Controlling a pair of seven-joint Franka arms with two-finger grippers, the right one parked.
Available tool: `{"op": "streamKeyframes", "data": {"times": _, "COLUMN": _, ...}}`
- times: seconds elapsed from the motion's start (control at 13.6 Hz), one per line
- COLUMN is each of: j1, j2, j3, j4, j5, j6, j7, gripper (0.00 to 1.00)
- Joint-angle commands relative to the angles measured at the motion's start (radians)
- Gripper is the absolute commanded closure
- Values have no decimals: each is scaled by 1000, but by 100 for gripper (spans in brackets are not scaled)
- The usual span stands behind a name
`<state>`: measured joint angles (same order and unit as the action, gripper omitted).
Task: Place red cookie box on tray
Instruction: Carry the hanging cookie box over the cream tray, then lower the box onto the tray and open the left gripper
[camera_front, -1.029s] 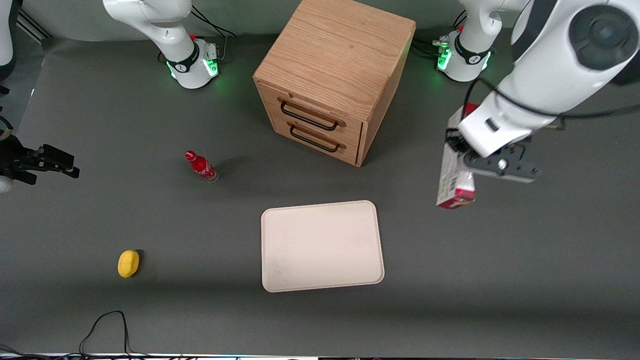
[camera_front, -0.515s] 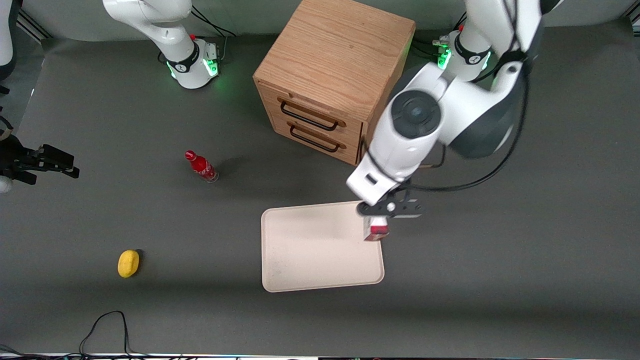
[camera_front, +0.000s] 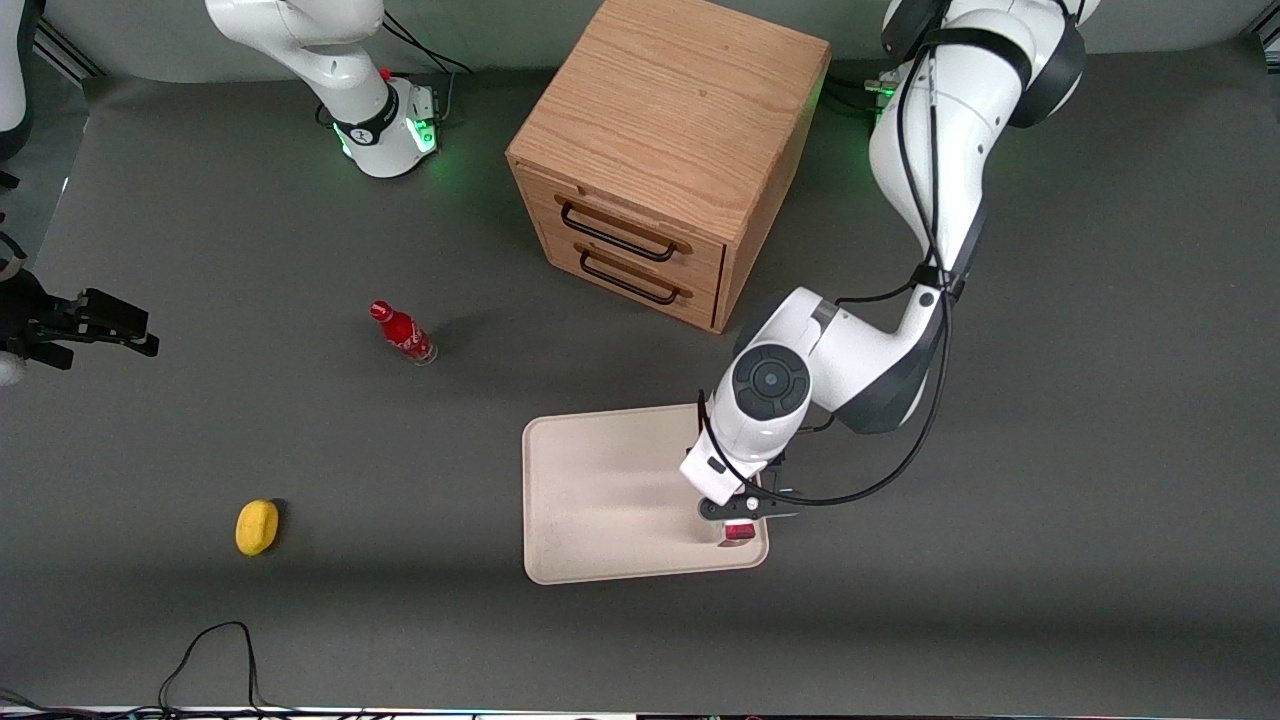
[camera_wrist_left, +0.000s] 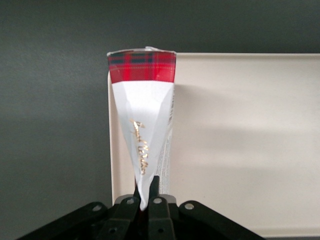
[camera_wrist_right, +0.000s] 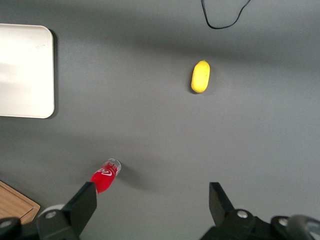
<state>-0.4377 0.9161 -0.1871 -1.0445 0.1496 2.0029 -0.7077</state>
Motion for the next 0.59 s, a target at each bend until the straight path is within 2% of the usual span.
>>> {"op": "streamKeyframes", "data": {"times": 0.0, "j1": -9, "j2": 26, "j3": 15, "j4": -11, "j5": 22, "j6": 54, "j7": -53, "gripper": 100}}
{"op": "streamKeyframes", "data": {"times": 0.51, "j1": -9, "j2": 26, "j3": 17, "j4": -37, "j5": 18, "j6": 65, "j7": -75, "gripper": 100}}
